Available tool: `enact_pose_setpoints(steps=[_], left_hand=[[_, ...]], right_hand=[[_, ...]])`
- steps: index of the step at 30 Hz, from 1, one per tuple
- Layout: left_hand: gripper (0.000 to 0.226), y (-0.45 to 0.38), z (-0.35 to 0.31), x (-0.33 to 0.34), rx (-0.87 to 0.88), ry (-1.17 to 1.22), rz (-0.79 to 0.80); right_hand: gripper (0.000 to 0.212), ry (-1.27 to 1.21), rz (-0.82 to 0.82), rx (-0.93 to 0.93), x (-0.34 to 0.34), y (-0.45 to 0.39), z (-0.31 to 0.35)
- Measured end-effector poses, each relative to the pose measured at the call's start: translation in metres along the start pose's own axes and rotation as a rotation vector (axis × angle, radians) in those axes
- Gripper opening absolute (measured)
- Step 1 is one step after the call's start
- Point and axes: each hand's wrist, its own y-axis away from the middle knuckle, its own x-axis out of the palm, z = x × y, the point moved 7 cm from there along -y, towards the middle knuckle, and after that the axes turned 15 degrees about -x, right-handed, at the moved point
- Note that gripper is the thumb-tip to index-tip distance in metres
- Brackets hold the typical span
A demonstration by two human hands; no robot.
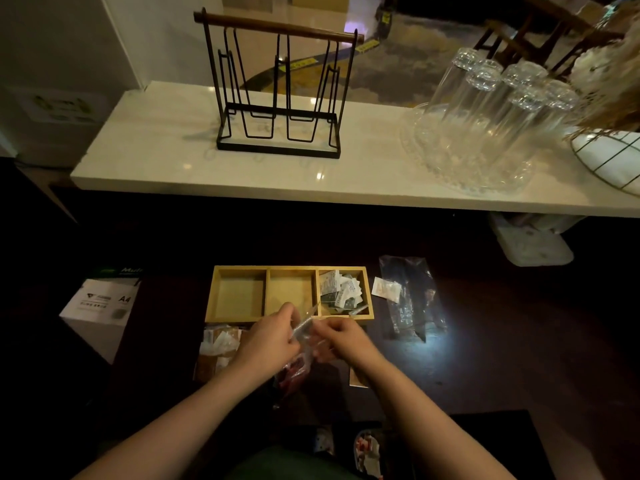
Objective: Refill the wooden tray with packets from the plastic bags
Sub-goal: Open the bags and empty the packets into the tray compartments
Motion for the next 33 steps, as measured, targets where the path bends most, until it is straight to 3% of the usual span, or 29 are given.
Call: enact_pose_setpoints(steps=[2,9,15,22,28,33], left_hand=[[0.023,0.001,0.004,-0.003,-0.038,0.138,0.022],[0.013,0.006,0.036,-0.005,-0.152,0.471,0.105],[0.013,0.018,0.04,-0.005,-0.193,0.644,0.158],[0.013,0.023,0.037,-0.017,-0.209,0.621,0.137],[0.014,0.024,0.037,-0.017,-0.236,0.605,0.145],[0.022,0.027,0.032,-0.014,-0.29,0.598,0.175]], right_hand=[[0.017,-0.112,-0.001,0.024,0.019,-0.003,0.002],[0.015,-0.15,-0.048,0.026,0.033,-0.005,0.015],[0.007,0.022,-0.073,-0.002,0.037,-0.01,0.017],[0.014,0.105,-0.155,-0.03,0.037,-0.004,0.017],[0.019,-0.297,-0.089,0.075,0.045,0.002,0.015],[0.013,-0.32,-0.034,0.08,0.053,0.005,0.01]])
